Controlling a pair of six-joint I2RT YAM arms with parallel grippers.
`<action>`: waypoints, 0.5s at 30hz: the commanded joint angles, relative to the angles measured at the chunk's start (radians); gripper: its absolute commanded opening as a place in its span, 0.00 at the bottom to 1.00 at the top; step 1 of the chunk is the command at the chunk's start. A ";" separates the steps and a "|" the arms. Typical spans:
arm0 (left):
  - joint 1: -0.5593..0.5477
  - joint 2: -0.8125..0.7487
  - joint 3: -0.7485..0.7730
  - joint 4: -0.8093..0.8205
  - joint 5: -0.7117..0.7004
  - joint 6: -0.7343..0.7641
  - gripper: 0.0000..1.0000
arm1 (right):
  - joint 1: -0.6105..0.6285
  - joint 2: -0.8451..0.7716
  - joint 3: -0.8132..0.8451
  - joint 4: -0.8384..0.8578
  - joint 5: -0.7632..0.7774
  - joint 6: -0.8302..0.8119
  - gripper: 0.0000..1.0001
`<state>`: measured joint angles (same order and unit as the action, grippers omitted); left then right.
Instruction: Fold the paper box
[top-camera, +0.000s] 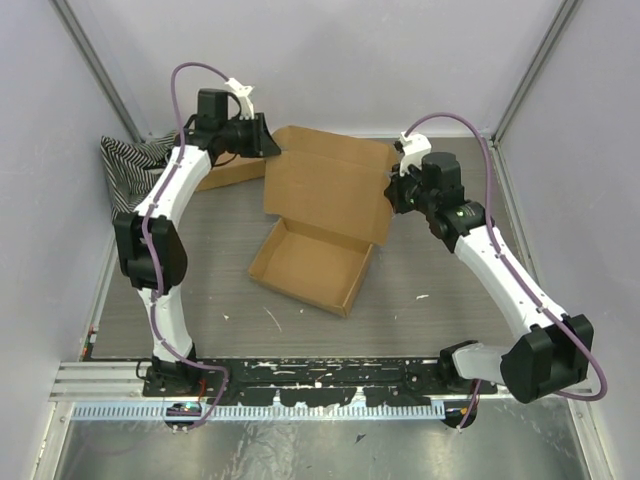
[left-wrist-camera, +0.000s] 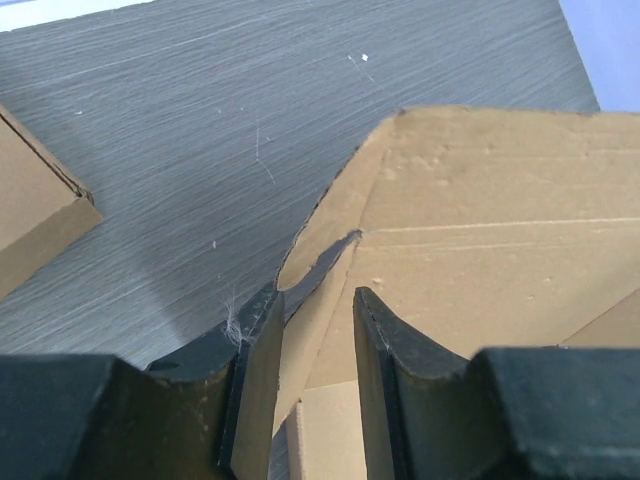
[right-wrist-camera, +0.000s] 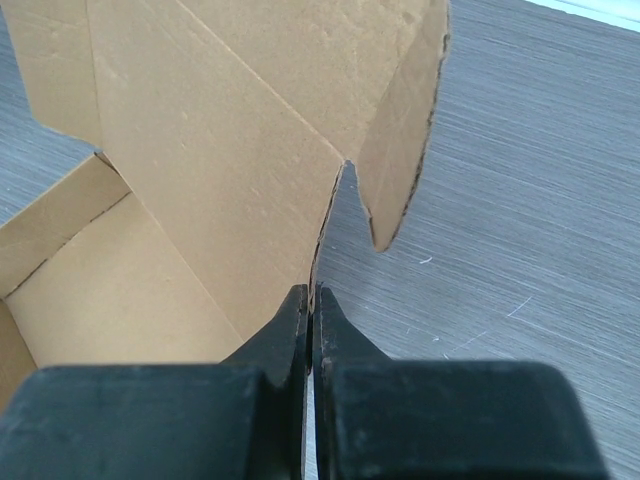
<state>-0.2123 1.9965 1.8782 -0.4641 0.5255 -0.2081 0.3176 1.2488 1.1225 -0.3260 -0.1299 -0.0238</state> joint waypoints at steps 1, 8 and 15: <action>-0.021 -0.028 0.047 -0.118 -0.013 0.076 0.41 | 0.001 0.002 0.052 0.015 -0.019 -0.003 0.01; -0.040 -0.043 0.041 -0.207 -0.047 0.145 0.38 | 0.000 0.013 0.060 0.010 -0.023 0.002 0.02; -0.067 -0.016 0.111 -0.312 -0.091 0.185 0.38 | 0.000 0.014 0.063 0.002 -0.016 0.004 0.02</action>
<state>-0.2554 1.9930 1.9308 -0.6731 0.4431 -0.0589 0.3164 1.2705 1.1278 -0.3779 -0.1291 -0.0235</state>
